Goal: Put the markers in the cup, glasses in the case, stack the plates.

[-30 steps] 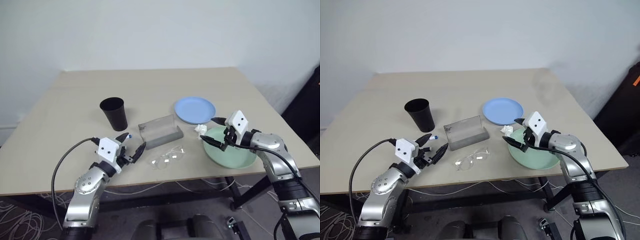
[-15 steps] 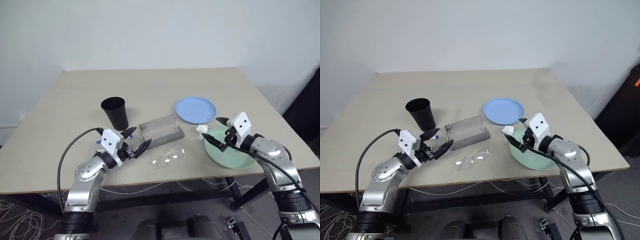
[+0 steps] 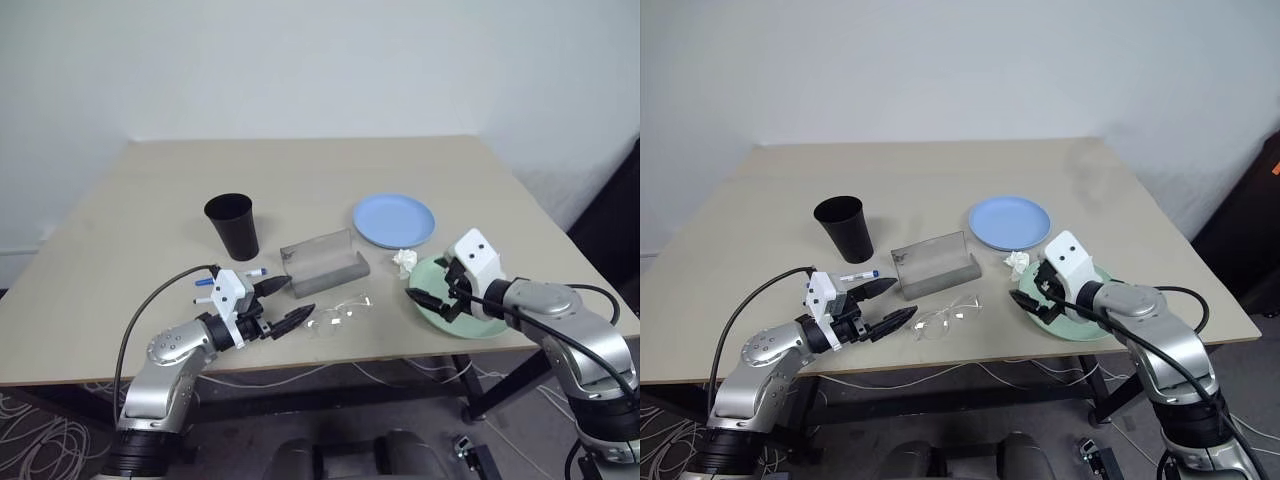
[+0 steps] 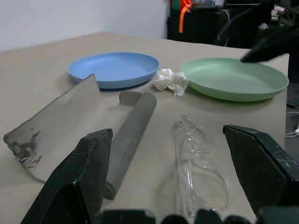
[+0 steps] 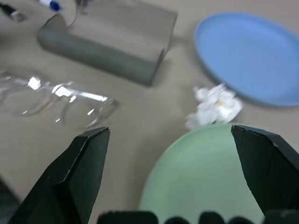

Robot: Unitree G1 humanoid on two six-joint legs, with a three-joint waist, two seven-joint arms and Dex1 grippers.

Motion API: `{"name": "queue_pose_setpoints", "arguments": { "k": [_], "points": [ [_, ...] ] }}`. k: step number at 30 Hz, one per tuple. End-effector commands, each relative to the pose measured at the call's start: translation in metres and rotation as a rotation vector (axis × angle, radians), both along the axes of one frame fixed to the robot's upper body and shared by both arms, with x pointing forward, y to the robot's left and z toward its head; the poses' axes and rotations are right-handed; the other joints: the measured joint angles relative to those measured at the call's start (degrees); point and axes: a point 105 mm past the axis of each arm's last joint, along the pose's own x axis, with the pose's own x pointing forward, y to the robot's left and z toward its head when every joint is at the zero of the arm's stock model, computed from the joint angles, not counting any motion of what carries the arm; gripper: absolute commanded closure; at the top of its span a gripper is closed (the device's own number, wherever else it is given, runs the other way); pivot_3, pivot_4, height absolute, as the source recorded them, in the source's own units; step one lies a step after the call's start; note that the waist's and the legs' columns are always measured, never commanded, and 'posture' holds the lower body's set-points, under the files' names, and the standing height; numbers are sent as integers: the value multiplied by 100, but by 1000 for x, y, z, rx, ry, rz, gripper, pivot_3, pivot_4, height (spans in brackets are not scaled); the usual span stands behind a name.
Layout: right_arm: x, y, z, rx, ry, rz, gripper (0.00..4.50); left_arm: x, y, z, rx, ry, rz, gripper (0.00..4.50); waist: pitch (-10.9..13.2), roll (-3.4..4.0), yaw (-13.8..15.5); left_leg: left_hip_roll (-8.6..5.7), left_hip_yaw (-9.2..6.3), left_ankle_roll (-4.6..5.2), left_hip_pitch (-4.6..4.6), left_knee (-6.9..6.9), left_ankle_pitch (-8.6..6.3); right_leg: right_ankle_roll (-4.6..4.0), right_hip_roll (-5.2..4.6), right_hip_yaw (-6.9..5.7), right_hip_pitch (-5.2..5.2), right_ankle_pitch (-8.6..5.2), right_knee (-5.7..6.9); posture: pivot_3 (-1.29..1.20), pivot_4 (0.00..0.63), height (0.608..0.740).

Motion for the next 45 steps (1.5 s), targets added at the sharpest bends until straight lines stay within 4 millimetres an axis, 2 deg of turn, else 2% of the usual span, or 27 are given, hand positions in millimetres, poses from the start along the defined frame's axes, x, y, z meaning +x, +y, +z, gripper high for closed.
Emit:
{"name": "queue_pose_setpoints", "arguments": {
  "k": [1,8,14,18,28,35,41,45],
  "points": [
    [-4,0,-5,-44,29,-42,0,2,-4,9,-10,-48,-3,498,0,-1,-2,0,1,0,0,0,0,0,0,0,0,0,0,0,0,740],
    [-16,5,-26,-93,118,-53,0,-3,-8,3,-4,-34,-17,498,0,-1,-1,-1,1,0,-7,-3,0,1,0,0,-2,-1,-3,0,0,740],
    [-13,-4,-36,-138,136,-107,0,-3,-10,3,5,-30,-26,498,1,-3,-1,0,0,0,-4,1,0,1,-1,-1,-3,-1,-3,0,0,740],
    [-12,-8,-40,-165,137,-122,877,-2,-13,3,5,-30,-30,447,1,-3,-1,1,-2,0,-4,0,0,1,-1,-4,-4,-1,-3,0,0,740],
    [-8,-11,-44,-183,141,-133,4466,0,-14,5,5,-37,-29,447,1,-9,-5,0,-2,-1,-8,-3,-1,1,-1,-4,-4,-1,-6,0,0,740],
    [2,-24,-36,-307,38,-170,4466,0,-14,6,2,-41,-24,447,4,-12,0,20,4,-1,3,2,-1,1,-32,-46,-3,-1,-21,0,0,740],
    [26,-46,-27,-482,-165,-241,4466,1,-18,6,-1,-47,-25,447,2,9,24,55,18,0,-29,0,-1,-9,-184,-309,-5,6,-91,0,0,740],
    [44,-47,-15,-503,-289,-231,4466,3,-19,6,0,-51,-22,447,2,8,25,52,35,-1,-33,-2,-14,-18,-198,-326,-14,19,-87,0,0,740]
  ]
}}
